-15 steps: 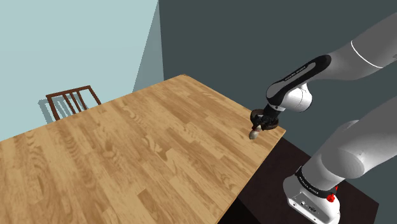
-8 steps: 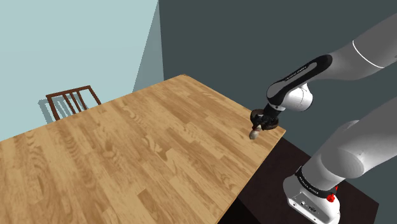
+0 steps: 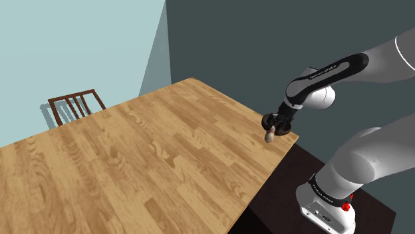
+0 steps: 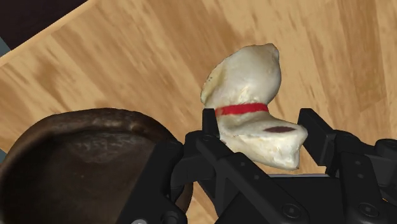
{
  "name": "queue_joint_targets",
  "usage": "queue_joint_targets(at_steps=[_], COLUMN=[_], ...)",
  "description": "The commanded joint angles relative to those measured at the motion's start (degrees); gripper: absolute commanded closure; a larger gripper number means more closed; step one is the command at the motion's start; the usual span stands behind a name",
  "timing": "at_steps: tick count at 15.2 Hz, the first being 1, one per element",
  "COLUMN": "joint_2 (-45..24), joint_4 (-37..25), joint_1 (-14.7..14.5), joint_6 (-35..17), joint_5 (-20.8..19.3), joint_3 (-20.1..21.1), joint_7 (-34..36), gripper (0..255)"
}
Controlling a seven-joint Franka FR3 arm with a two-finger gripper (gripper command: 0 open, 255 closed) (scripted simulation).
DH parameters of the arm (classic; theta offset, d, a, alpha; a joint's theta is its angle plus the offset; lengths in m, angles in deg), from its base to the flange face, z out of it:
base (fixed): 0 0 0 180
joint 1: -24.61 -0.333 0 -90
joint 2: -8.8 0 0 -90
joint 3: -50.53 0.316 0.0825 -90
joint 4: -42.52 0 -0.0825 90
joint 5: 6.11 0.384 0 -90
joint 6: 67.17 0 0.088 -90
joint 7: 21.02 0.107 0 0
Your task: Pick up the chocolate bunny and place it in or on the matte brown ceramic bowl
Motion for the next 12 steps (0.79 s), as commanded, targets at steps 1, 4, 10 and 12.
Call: queue_joint_targets(at_steps=[1, 4, 10, 12], joint_2=[2.0, 4.9, -3.3, -9.1], joint_4=[-0.4, -1.0, -2.5, -4.3], joint_1=[1.0, 2.3, -0.3, -1.9], joint_6=[2.4, 5.8, 1.4, -0.8], joint_5=[-1.3, -2.8, -0.5, 0.9], joint_3=[0.9, 1.9, 6.2, 8.9], joint_7=[1.4, 3.0, 11.6, 17.4], gripper=[255, 255, 0, 0])
